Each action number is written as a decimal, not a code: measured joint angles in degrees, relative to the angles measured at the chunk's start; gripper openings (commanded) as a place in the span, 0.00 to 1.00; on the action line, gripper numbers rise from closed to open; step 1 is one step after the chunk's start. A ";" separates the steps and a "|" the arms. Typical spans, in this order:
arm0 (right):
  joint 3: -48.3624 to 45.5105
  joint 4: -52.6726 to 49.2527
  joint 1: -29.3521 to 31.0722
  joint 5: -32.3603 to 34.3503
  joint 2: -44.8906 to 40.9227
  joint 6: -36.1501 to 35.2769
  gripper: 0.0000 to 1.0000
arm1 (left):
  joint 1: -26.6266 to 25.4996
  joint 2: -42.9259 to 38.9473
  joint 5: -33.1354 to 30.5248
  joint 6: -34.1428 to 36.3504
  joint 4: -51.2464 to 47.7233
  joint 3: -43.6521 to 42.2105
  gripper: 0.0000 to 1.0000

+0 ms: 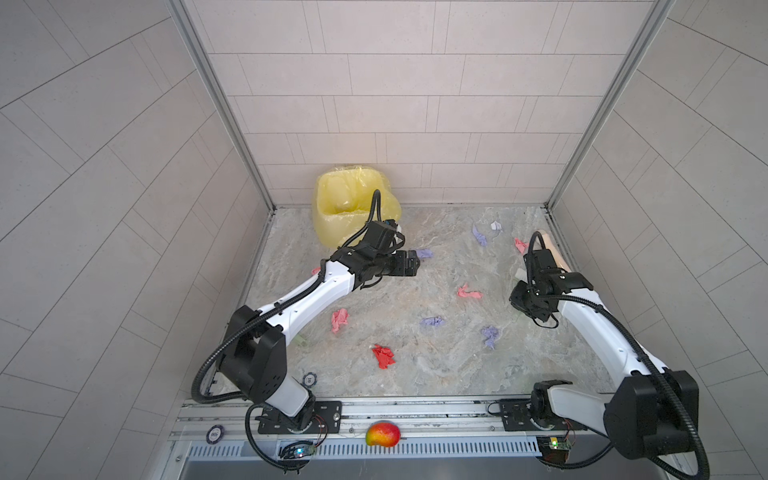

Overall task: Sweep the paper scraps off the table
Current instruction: 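Lift the brush with the right gripper and carry it toward the left gripper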

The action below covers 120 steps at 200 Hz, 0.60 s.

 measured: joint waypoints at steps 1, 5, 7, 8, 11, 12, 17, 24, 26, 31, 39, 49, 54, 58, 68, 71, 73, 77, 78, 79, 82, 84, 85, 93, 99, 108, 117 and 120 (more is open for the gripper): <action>0.07 -0.02 0.22 0.00 -0.02 -0.09 0.00 | -0.04 0.04 0.07 -0.04 0.04 0.07 0.94; 0.46 -0.04 1.14 -0.09 -0.13 -0.48 0.00 | -0.28 0.39 0.52 -0.26 0.31 0.33 0.94; 0.59 -0.04 1.51 -0.11 -0.15 -0.66 0.00 | -0.46 0.61 0.81 -0.42 0.50 0.50 0.94; 0.72 -0.04 1.86 -0.07 -0.15 -0.79 0.00 | -0.50 0.68 0.90 -0.46 0.57 0.57 0.94; 0.96 -0.04 2.34 -0.09 -0.20 -1.03 0.00 | -0.72 0.94 1.27 -0.59 0.87 0.74 0.94; 1.16 -0.04 2.78 -0.15 -0.20 -1.31 0.00 | -0.83 1.09 1.42 -0.68 1.01 0.85 0.94; 1.60 -0.04 3.58 -0.20 -0.22 -1.68 0.00 | -1.14 1.55 2.01 -0.94 1.40 1.16 0.94; 2.45 -0.02 5.27 -0.33 -0.24 -2.32 0.00 | -1.73 2.25 2.93 -1.44 2.32 1.51 0.94; 2.73 0.00 5.77 -0.42 -0.24 -2.56 0.00 | -1.86 2.36 3.13 -1.64 2.54 1.51 0.94; 3.34 0.09 6.88 -0.52 -0.24 -3.02 0.00 | -2.27 2.75 3.82 -2.08 3.37 1.55 0.94; 4.35 0.24 8.68 -0.76 -0.24 -3.69 0.00 | -2.93 3.30 4.85 -3.02 4.48 1.55 0.94; 5.53 0.48 10.64 -1.16 -0.22 -4.44 0.00 | -3.65 3.85 6.01 -4.22 6.10 1.55 0.94; 6.21 0.66 11.76 -1.40 -0.22 -4.76 0.00 | -3.98 4.04 6.56 -4.92 7.04 1.55 0.94; 6.67 0.85 12.46 -1.51 -0.22 -4.94 0.00 | -4.26 4.22 6.99 -5.53 7.91 1.55 0.93; 7.82 1.62 14.51 -1.97 -0.20 -5.66 0.00 | -4.85 4.46 7.91 -6.99 9.94 1.55 0.92; 8.15 1.86 15.06 -2.01 -0.17 -5.88 0.00 | -4.92 4.52 8.07 -7.23 10.43 1.55 0.91; 8.37 2.05 15.43 -2.10 -0.17 -6.03 0.00 | -4.98 4.57 8.33 -7.72 10.91 1.55 0.91; 8.68 2.40 16.11 -2.27 -0.17 -6.23 0.00 | -5.18 4.61 8.68 -8.26 11.78 1.55 0.89; 8.79 2.56 16.33 -2.34 -0.17 -6.36 0.00 | -5.20 4.61 8.74 -8.46 11.98 1.55 0.89; 8.85 2.60 16.44 -2.38 -0.17 -6.38 0.00 | -5.22 4.63 8.83 -8.70 12.20 1.55 0.89; 9.07 2.80 16.90 -2.45 -0.15 -6.56 0.00 | -5.25 4.70 9.03 -9.27 12.79 1.55 0.88; 9.22 2.93 17.27 -2.54 -0.13 -6.64 0.00 | -5.29 4.70 9.18 -9.51 13.29 1.55 0.87; 9.27 3.02 17.35 -2.56 -0.11 -6.71 0.00 | -5.29 4.72 9.25 -9.68 13.46 1.55 0.87; 9.81 3.41 18.34 -2.93 0.07 -7.23 0.00 | -5.51 4.83 9.94 -11.28 15.26 1.55 0.85; 10.14 3.72 18.88 -3.08 0.22 -7.50 0.00 | -5.62 4.94 10.34 -12.26 16.50 1.55 0.83; 10.64 4.15 19.56 -3.26 0.66 -7.89 0.00 | -5.68 5.25 10.91 -14.08 18.67 1.57 0.81; 11.13 4.35 20.15 -3.32 1.16 -8.24 0.00 | -5.68 5.62 11.34 -15.26 20.39 1.62 0.78; 11.28 4.46 20.31 -3.34 1.38 -8.37 0.00 | -5.68 5.79 11.45 -15.98 21.16 1.62 0.77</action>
